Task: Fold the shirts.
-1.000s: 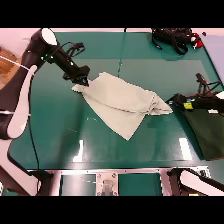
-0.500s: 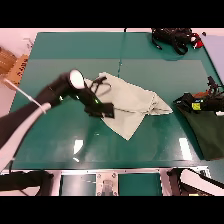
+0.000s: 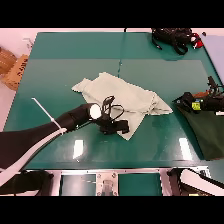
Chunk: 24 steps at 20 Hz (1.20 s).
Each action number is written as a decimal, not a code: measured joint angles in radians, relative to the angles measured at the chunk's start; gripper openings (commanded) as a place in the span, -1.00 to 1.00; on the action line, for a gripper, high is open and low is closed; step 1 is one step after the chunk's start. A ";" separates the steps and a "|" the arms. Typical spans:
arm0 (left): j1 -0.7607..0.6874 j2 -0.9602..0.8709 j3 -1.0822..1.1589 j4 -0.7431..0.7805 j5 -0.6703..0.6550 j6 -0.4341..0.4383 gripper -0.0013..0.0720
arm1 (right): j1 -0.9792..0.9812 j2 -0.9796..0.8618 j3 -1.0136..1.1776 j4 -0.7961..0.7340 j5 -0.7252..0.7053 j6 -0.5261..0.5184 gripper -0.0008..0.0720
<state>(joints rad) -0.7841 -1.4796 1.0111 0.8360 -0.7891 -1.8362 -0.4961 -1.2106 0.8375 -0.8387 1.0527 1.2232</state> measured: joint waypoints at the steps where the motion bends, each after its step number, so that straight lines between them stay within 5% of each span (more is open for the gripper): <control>1: -0.003 -0.007 -0.003 -0.005 -0.005 -0.005 0.96 | 0.002 0.000 0.000 0.001 0.000 0.000 -0.09; 10: -0.014 -0.097 -0.009 -0.178 0.075 0.007 0.86 | 0.019 0.000 0.000 0.017 -0.005 0.000 -0.09; 12: -0.014 -0.128 -0.009 -0.240 0.081 0.048 -0.61 | 0.020 0.000 0.000 0.019 -0.005 0.000 -0.09; 13: -0.008 -0.140 -0.012 -0.253 0.085 0.068 -0.90 | 0.020 0.000 0.000 0.019 -0.005 0.000 -0.09; 18: 0.147 -0.108 -0.011 -0.269 0.019 0.167 -0.90 | 0.021 0.000 0.000 0.019 -0.005 -0.001 -0.08; 24: 0.493 0.132 -0.011 -0.023 -0.209 0.204 -0.90 | 0.021 0.000 -0.030 0.014 -0.002 -0.001 -0.08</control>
<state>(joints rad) -0.2909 -1.3479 1.0004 0.8135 -0.9985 -1.6325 -0.4751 -1.2106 0.8074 -0.8249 1.0508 1.2221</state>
